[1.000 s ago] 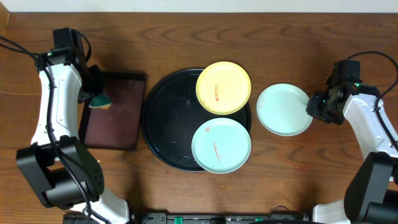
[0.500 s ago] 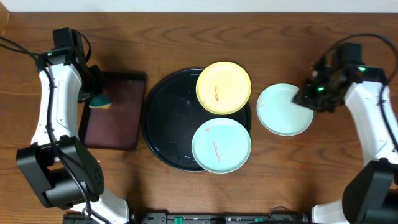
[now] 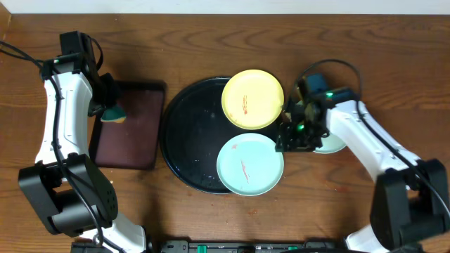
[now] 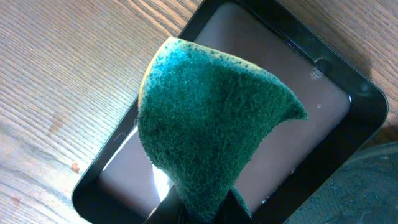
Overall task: Clean dirty plates on tray and stack at the side
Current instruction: 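Grip the lower blue plate rim with the right gripper and slide it toward center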
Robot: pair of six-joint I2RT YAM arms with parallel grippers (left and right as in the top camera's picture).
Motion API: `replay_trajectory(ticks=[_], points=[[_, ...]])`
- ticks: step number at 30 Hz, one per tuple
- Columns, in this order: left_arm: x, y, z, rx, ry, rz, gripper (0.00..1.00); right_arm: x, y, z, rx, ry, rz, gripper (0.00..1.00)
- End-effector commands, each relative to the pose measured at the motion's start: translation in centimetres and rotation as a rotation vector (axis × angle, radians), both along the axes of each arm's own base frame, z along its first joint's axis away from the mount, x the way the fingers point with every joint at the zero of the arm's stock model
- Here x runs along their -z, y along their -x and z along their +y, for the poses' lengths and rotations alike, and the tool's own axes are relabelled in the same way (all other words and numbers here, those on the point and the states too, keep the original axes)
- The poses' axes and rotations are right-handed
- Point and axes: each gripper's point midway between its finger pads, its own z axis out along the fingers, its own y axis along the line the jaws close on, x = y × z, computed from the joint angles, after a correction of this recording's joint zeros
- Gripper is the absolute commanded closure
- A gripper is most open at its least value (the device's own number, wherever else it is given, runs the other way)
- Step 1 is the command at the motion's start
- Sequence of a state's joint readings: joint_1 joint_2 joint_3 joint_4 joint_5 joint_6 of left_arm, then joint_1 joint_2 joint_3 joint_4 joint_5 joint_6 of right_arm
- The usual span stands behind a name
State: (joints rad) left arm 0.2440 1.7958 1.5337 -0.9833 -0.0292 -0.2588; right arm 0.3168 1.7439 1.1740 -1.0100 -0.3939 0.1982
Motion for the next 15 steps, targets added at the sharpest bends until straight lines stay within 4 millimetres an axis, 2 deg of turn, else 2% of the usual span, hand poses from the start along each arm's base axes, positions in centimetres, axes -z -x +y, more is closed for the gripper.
replay_trajectory(ticks=[1, 3, 5, 11, 15], points=[[-0.4, -0.2, 0.2, -0.007, -0.006, -0.011, 0.92, 1.7, 0.9, 0.7, -0.02, 0.029, 0.054, 0.61], [-0.4, -0.2, 0.2, -0.007, -0.006, -0.011, 0.92, 2.5, 1.2, 0.8, -0.032, 0.045, 0.076, 0.66], [-0.4, -0.2, 0.2, -0.007, -0.006, -0.011, 0.92, 2.9, 1.4, 0.8, -0.037, 0.053, 0.086, 0.77], [-0.4, -0.2, 0.2, -0.007, -0.006, -0.011, 0.92, 2.9, 1.3, 0.8, -0.024, 0.057, 0.086, 0.99], [-0.4, -0.2, 0.2, -0.007, -0.006, -0.011, 0.92, 2.6, 1.1, 1.3, -0.036, 0.051, 0.076, 0.99]])
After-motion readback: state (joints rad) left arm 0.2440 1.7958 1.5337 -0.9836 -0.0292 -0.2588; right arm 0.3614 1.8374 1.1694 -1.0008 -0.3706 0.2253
